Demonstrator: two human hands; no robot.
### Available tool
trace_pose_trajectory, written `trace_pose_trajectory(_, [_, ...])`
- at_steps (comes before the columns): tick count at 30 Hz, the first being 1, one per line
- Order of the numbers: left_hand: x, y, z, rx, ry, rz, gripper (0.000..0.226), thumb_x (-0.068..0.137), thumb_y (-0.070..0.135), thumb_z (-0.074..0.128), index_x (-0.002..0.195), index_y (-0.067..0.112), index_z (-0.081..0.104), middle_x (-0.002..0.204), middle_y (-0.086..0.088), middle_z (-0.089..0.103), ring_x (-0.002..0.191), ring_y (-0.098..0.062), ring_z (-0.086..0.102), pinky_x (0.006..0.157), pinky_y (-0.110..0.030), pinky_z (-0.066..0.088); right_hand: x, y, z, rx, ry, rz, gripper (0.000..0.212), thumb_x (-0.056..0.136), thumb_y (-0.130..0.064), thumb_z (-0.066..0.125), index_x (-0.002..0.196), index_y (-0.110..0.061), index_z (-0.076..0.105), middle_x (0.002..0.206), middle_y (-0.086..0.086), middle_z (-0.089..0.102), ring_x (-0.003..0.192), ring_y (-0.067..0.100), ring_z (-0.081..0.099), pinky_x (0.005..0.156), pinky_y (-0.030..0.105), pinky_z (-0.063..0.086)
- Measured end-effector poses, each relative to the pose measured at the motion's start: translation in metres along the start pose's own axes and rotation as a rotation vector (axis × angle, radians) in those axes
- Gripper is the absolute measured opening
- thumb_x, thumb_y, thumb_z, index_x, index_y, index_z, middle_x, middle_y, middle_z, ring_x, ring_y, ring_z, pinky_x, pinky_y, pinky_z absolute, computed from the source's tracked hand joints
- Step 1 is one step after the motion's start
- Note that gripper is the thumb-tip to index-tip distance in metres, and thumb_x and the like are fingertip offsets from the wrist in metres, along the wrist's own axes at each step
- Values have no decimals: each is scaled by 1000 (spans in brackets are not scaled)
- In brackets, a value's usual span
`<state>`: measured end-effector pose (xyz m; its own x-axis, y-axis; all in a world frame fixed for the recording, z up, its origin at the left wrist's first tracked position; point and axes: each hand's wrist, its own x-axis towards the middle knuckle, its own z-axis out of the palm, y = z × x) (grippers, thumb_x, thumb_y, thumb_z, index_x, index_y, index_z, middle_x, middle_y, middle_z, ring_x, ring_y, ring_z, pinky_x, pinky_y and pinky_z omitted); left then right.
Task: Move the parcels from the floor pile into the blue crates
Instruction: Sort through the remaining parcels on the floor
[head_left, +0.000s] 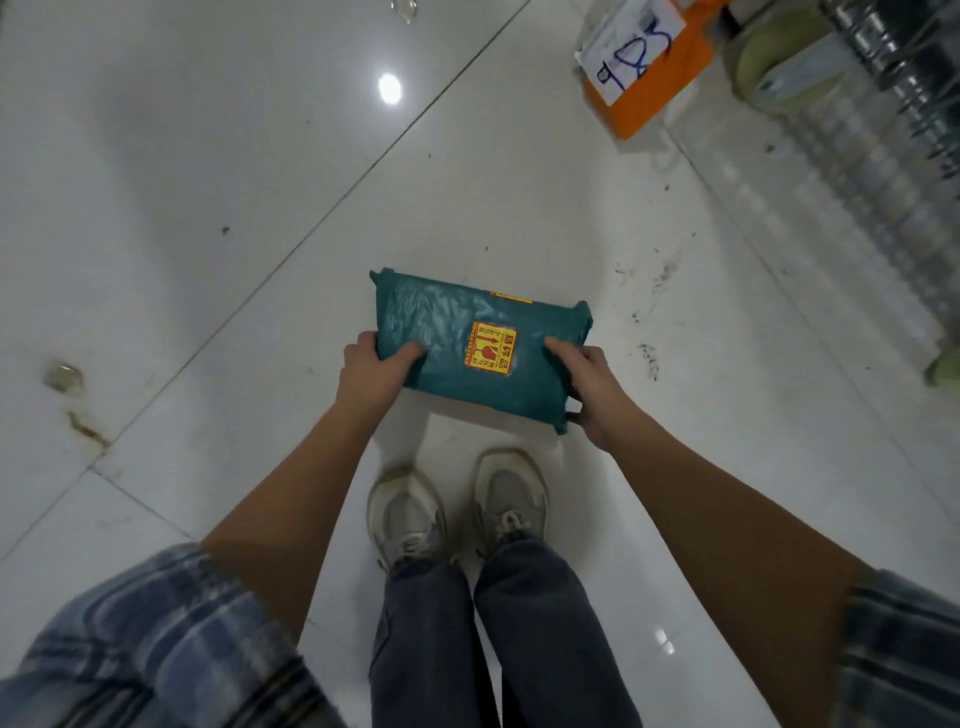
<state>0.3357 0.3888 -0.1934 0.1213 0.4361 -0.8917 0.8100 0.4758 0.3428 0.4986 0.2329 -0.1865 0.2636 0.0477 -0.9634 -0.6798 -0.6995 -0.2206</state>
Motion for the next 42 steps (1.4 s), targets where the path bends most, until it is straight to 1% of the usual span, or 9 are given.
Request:
trace_pose_trajectory(3, [-31, 5, -8, -66, -15, 9, 76, 60, 46, 60, 124, 8, 46, 127, -16, 50, 107, -25, 56, 80, -31, 48, -30, -7, -4, 32, 15, 9, 49, 84, -42, 63, 120, -24, 35, 113, 4, 56, 91, 23, 59, 65, 34, 50])
trace_pose_trajectory(6, [-64, 14, -15, -68, -13, -1, 92, 52, 54, 61, 129, 7, 42, 128, -14, 45, 110, -25, 53, 91, -38, 50, -62, -20, -9, -5, 55, -24, 48, 85, -44, 62, 117, -24, 32, 116, 8, 58, 77, 19, 60, 52, 27, 42])
trace_pose_trajectory(10, [-114, 22, -26, 88, 25, 254, 89, 75, 35, 73, 146, 14, 24, 132, -10, 30, 113, -11, 34, 103, -27, 34, -105, -38, -16, -14, 74, 25, 52, 85, -41, 64, 120, -15, 36, 119, 10, 58, 80, 20, 62, 53, 28, 48])
trace_pose_trajectory(14, [-153, 22, -53, 246, -80, 453, 116, 49, 61, 71, 148, 28, 20, 143, -1, 22, 128, -14, 35, 107, -34, 40, -144, -56, -25, -11, 2, 225, 40, 86, -38, 63, 113, -11, 53, 93, 10, 68, 71, 21, 63, 48, 24, 47])
trace_pose_trajectory(17, [-172, 21, -75, 409, 5, 588, 107, 55, 48, 80, 145, 25, 26, 142, -2, 38, 123, -19, 46, 101, -39, 47, -168, -67, -32, -84, -42, 377, 24, 84, -34, 64, 87, -12, 55, 70, 8, 64, 61, 18, 60, 51, 24, 46])
trace_pose_trajectory(22, [-191, 20, -105, 234, -41, 523, 69, 58, 30, 88, 116, 25, 52, 115, 0, 63, 105, -19, 59, 90, -41, 53, -196, -70, -35, -271, -191, 506, 33, 81, -39, 66, 89, -8, 61, 72, 14, 70, 61, 24, 69, 51, 26, 57])
trace_pose_trajectory(26, [-204, 15, -124, -84, -120, 414, 47, 68, 18, 83, 108, 22, 58, 100, 8, 64, 93, -8, 60, 81, -24, 50, -213, -64, -29, -389, -331, 341, 52, 85, -63, 46, 105, -17, 61, 107, 13, 64, 100, 29, 60, 91, 47, 49])
trace_pose_trajectory(31, [-218, 1, -143, -399, 66, 183, 28, 85, 36, 64, 109, 22, 57, 103, 2, 62, 84, -6, 58, 70, -23, 49, -236, -55, -8, -271, -352, 34, 49, 86, -59, 48, 126, -30, 54, 127, 1, 61, 114, 20, 56, 98, 48, 43])
trace_pose_trajectory(42, [-247, -32, -159, -736, 138, -38, 35, 92, 46, 50, 115, 19, 55, 96, 2, 64, 80, -12, 60, 62, -25, 46, -262, -46, 60, -529, -292, -329, 47, 83, -33, 68, 125, -17, 55, 105, 1, 67, 73, 12, 59, 47, 18, 43])
